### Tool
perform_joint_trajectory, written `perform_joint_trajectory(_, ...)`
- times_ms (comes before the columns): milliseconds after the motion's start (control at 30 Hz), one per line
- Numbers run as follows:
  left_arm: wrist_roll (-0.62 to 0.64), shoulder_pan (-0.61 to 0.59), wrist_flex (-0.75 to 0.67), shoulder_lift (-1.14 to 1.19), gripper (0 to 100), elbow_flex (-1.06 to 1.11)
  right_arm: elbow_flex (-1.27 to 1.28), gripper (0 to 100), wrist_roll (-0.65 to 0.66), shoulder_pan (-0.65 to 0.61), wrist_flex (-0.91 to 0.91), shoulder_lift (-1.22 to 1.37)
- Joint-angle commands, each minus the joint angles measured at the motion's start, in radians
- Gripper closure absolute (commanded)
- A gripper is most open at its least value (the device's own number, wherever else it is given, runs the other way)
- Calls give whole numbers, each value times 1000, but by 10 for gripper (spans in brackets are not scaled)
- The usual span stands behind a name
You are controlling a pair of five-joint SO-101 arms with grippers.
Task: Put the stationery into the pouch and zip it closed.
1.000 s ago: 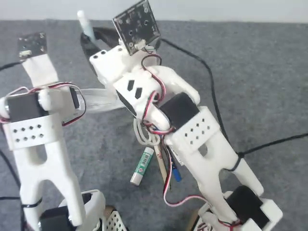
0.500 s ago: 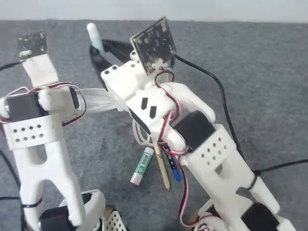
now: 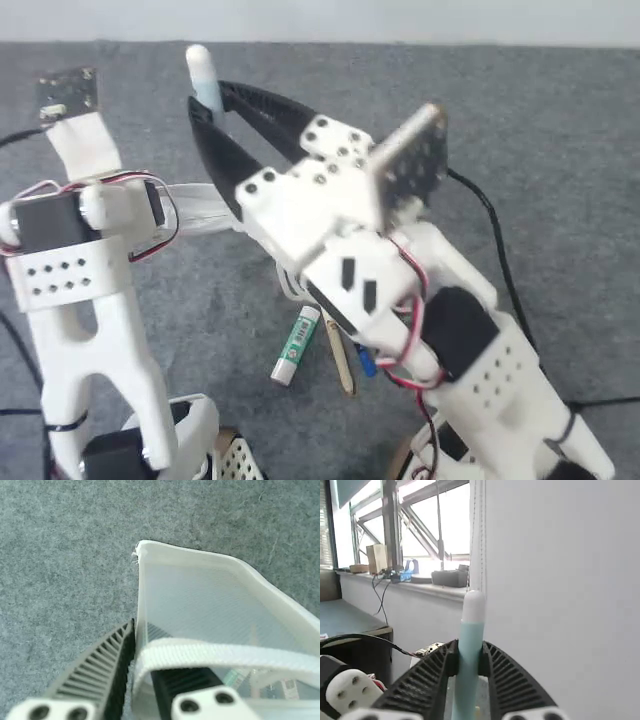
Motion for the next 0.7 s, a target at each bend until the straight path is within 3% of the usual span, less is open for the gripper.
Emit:
perform_joint_trajectory(0, 14, -3, -3, -5, 988, -12, 147, 992, 63, -10, -199, -142)
perform_joint_trajectory(100, 14, -3, -3, -5, 988, -12, 247, 992, 114, -10, -355, -168)
perform_joint_trajectory(433, 14, -2, -3, -5, 988, -12, 331, 992, 106, -45, -522, -73)
perform_joint_trajectory(567, 14, -5, -3, -5, 988, -12, 408, 992, 181, -70, -690, -27)
perform_joint_trajectory(667, 14, -8, -3, -5, 988, -8, 443, 992, 212, -71, -716, -10)
